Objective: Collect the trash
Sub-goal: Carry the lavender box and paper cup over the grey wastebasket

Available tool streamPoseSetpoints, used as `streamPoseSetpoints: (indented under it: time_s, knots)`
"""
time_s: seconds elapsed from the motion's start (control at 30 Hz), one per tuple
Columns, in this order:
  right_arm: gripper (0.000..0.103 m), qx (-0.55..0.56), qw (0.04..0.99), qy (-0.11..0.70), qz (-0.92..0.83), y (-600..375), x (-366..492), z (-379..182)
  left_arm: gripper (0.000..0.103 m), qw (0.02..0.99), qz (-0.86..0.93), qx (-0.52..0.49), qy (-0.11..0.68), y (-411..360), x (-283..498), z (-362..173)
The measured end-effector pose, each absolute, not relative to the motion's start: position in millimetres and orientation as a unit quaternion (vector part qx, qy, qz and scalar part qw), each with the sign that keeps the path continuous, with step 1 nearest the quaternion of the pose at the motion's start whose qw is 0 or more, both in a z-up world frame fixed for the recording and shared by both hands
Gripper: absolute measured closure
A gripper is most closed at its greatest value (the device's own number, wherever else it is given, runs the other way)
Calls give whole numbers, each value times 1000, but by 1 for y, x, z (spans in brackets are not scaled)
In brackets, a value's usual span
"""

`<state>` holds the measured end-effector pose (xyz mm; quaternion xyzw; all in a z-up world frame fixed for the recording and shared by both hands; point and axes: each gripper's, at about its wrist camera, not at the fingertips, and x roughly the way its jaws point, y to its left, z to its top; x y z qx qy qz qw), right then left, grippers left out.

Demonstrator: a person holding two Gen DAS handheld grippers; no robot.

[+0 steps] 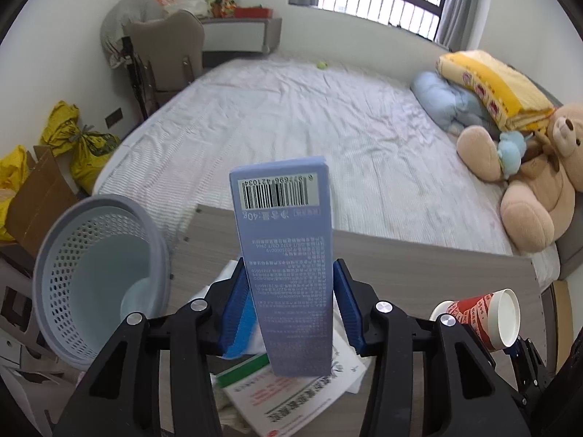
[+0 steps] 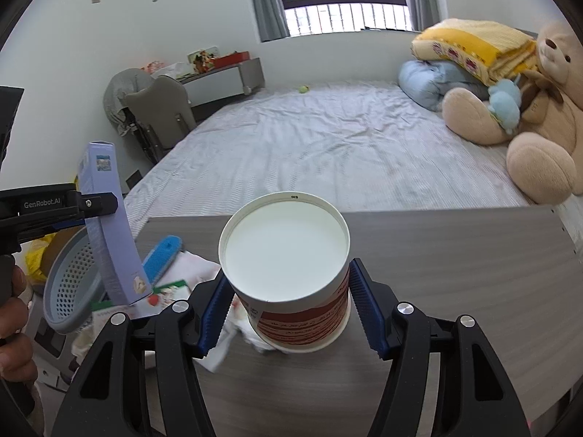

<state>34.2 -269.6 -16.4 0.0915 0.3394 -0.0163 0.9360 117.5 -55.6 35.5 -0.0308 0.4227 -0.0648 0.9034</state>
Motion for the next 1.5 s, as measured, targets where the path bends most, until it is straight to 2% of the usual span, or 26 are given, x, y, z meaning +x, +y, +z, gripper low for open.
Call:
streamPoseSetpoints:
  time_s: [0.33, 0.67, 1.0, 1.5]
  knots:
    - [43, 59, 938, 335, 67, -174, 73, 8, 58, 921, -8, -52, 385, 41, 108, 56]
    - [43, 16, 925, 350, 148, -66, 114, 16, 58, 921, 52, -56, 383, 135, 103, 45]
    - [43, -19, 907, 381, 178, 4, 142, 3, 58, 911, 70, -53, 402, 187, 102, 10]
    - [43, -45, 889, 414, 189, 54, 170, -26, 58, 900, 77, -61, 424, 224, 109, -23]
